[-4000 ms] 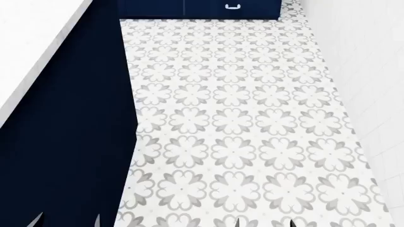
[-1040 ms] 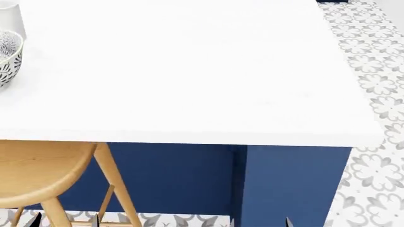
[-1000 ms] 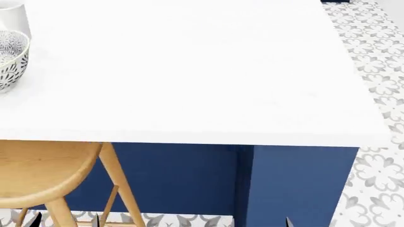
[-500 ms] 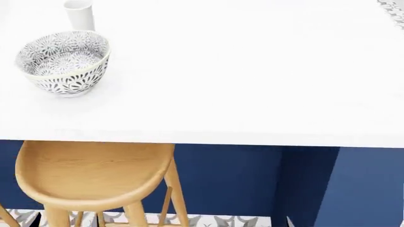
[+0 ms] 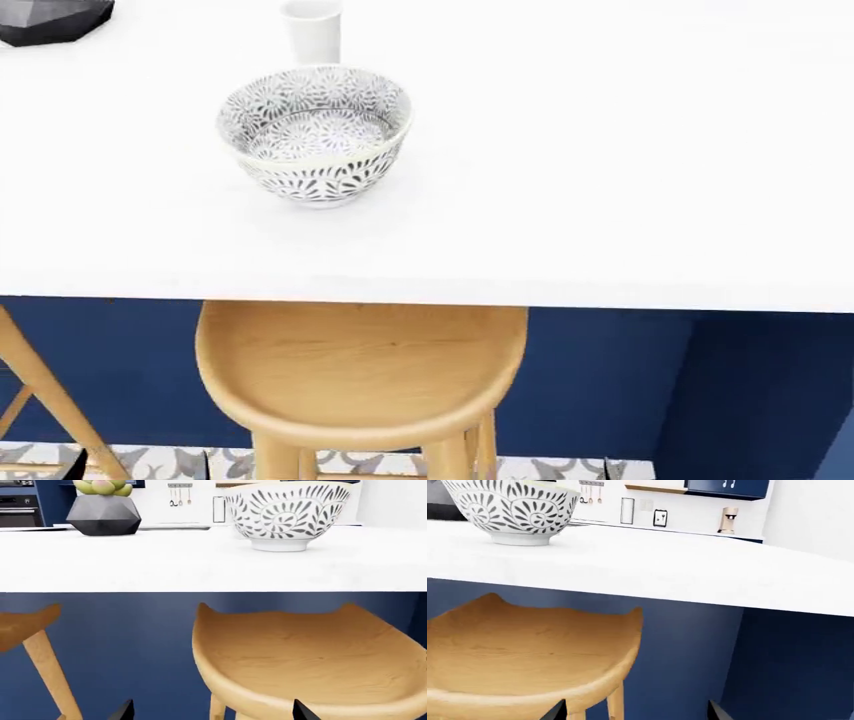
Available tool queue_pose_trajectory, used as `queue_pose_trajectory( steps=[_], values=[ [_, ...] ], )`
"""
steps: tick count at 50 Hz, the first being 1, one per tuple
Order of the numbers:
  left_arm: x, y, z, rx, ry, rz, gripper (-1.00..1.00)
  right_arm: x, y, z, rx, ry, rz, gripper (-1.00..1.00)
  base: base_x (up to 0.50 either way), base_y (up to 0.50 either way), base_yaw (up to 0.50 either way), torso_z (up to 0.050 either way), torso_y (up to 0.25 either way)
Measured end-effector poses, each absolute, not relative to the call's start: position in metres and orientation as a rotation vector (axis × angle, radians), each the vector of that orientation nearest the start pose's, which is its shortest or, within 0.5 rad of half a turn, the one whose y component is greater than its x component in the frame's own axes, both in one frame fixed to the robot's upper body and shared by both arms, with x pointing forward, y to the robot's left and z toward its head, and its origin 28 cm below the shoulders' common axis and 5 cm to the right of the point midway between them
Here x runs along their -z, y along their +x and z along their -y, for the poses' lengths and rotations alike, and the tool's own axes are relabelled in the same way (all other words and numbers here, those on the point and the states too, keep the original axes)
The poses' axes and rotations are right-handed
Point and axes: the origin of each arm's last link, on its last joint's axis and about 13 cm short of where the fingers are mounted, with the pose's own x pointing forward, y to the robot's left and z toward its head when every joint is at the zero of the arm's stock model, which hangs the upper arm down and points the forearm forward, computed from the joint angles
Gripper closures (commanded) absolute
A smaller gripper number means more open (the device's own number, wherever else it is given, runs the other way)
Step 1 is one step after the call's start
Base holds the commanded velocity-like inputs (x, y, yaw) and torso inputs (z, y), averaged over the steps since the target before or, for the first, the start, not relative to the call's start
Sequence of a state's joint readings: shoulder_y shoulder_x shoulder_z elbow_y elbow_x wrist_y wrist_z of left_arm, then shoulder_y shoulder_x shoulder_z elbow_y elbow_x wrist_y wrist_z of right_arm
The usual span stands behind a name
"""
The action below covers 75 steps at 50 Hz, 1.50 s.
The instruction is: Place the cup inside the bowl on the dining table and move the bowl to any counter.
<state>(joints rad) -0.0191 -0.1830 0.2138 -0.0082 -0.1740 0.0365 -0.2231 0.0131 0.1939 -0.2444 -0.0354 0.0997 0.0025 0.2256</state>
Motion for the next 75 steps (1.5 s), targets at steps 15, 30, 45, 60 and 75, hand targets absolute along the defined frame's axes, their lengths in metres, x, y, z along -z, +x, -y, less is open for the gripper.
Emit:
queue_pose_trajectory(
  steps=[15,30,45,60,75],
  values=[
    [-0.0140,0.2110,-0.2072,-0.013,0.000,0.009,-1.00,-0.0180,0.2083,0.0941,-0.018,-0.063,0.029,-1.00,0.00,0.17,0.00,0.000,0.000],
    [-0.0140,0.2107,-0.2078,-0.018,0.022,0.006,-1.00,-0.0189,0.2081,0.0950,-0.011,-0.051,0.035,-1.00,0.00,0.00,0.00,0.000,0.000],
    [-0.0165,0.2114,-0.2084,-0.047,0.032,0.030,-1.00,-0.0189,0.2082,0.0955,-0.008,-0.053,0.034,-1.00,0.00,0.00,0.00,0.038,0.000],
    [-0.0172,0.2114,-0.2090,-0.054,0.032,0.037,-1.00,-0.0187,0.2086,0.0957,-0.007,-0.058,0.033,-1.00,0.00,0.00,0.00,0.050,0.000],
    [-0.0184,0.2111,-0.2092,-0.051,0.022,0.047,-1.00,-0.0184,0.2083,0.0955,-0.006,-0.062,0.033,-1.00,0.00,0.00,0.00,0.038,0.000]
  ],
)
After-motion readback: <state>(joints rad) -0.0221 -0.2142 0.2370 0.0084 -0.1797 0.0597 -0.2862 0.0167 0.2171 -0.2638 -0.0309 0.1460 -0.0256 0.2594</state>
